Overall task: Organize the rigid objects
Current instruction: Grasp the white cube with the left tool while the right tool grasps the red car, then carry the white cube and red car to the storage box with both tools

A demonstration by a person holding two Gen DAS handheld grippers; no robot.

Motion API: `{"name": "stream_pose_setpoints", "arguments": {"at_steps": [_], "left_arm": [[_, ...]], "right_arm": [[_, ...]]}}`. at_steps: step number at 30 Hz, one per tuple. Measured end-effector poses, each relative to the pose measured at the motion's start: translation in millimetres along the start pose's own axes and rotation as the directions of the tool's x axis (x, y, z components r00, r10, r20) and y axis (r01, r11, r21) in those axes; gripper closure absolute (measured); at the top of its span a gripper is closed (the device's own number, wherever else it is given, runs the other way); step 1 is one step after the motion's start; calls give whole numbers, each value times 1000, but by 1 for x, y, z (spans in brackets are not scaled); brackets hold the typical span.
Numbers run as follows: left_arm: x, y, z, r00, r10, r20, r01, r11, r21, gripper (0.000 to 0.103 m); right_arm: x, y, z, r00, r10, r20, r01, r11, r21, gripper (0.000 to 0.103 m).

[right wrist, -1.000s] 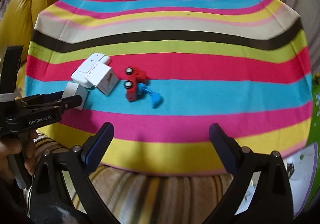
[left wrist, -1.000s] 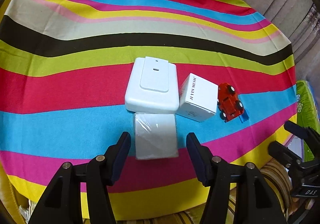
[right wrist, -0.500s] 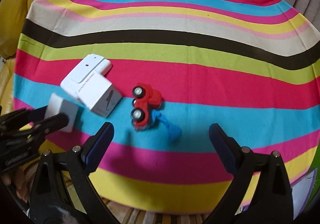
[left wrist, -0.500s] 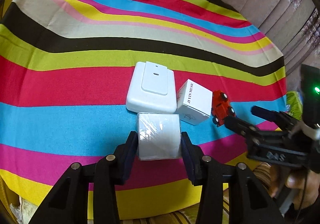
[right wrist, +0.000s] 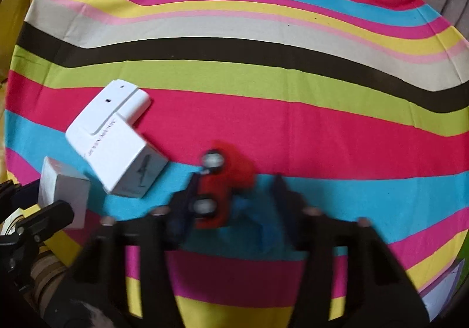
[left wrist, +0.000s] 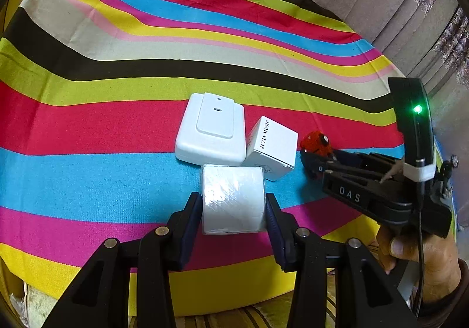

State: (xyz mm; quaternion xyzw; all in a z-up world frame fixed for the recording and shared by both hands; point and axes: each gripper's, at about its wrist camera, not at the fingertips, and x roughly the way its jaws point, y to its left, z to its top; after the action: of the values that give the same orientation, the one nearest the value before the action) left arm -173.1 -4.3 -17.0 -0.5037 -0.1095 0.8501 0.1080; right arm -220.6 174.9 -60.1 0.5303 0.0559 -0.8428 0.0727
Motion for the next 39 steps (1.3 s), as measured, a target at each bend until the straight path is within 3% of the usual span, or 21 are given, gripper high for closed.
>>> {"name": "stream_pose_setpoints", "arguments": {"at_steps": [17, 39], "left_arm": [[-15, -49, -11, 998, -65, 2, 65, 996, 59, 59], [-13, -168, -49, 975, -200, -95, 217, 952, 216, 59]], "right_arm": [[-60, -3, -37, 994, -72, 80, 71, 997, 5, 64], [-123, -93, -119, 986, -135, 97, 111, 970, 216, 64]]}}
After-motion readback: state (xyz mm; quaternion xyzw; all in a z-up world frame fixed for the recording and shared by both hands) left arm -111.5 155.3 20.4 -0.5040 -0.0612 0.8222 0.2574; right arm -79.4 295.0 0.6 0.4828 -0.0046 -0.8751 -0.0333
